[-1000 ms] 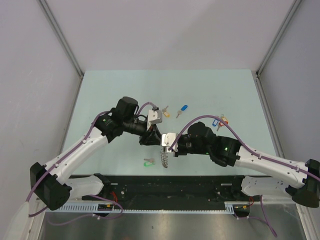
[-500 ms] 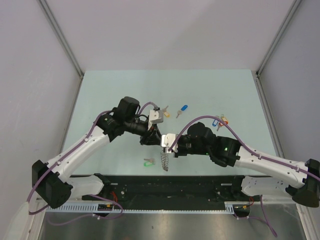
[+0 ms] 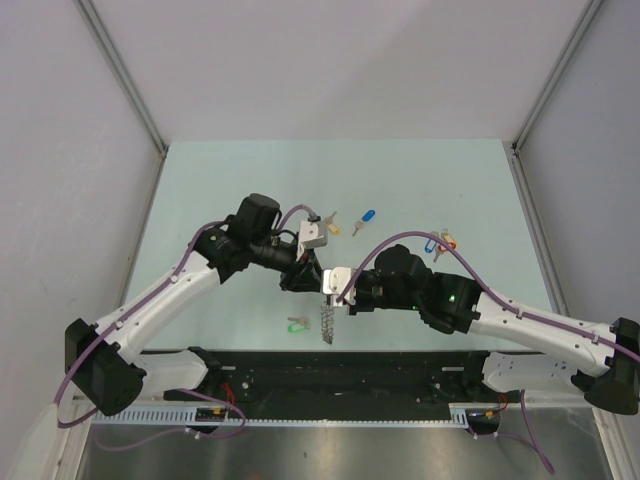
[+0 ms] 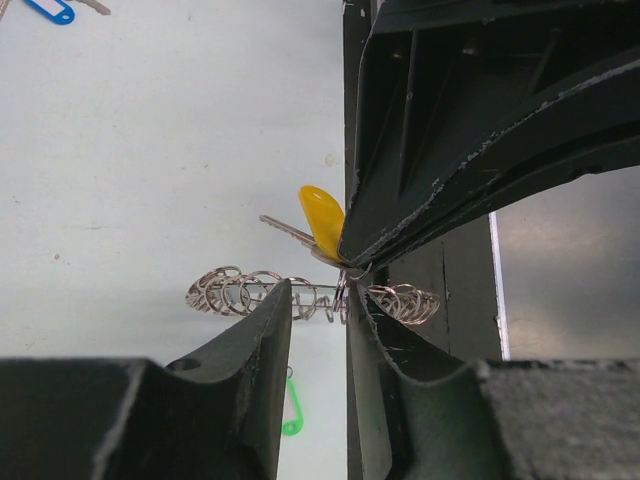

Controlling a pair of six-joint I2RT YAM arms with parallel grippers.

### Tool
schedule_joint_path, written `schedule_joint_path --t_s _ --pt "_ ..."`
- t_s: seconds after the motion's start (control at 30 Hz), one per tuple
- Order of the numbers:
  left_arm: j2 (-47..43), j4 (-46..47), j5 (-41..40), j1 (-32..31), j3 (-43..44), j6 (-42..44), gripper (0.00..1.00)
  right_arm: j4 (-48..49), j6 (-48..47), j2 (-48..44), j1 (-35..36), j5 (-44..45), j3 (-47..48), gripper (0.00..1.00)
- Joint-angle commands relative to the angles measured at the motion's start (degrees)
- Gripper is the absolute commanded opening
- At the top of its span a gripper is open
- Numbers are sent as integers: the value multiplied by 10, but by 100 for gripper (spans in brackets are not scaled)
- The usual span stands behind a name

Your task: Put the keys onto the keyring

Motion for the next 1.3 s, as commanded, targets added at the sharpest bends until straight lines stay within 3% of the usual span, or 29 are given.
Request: schedule_joint_path --t_s 0.0,0.5,0.8,1.27 --pt "-7 -23 45 -3 -1 22 36 29 1 -7 4 4 31 0" --pt "2 -20 63 -5 -5 16 31 33 3 -5 4 3 31 0" --pt "-7 -23 64 -6 -12 22 40 30 3 -5 5 12 30 0" --pt "0 -15 81 -7 -14 18 31 32 4 -5 5 8 31 0"
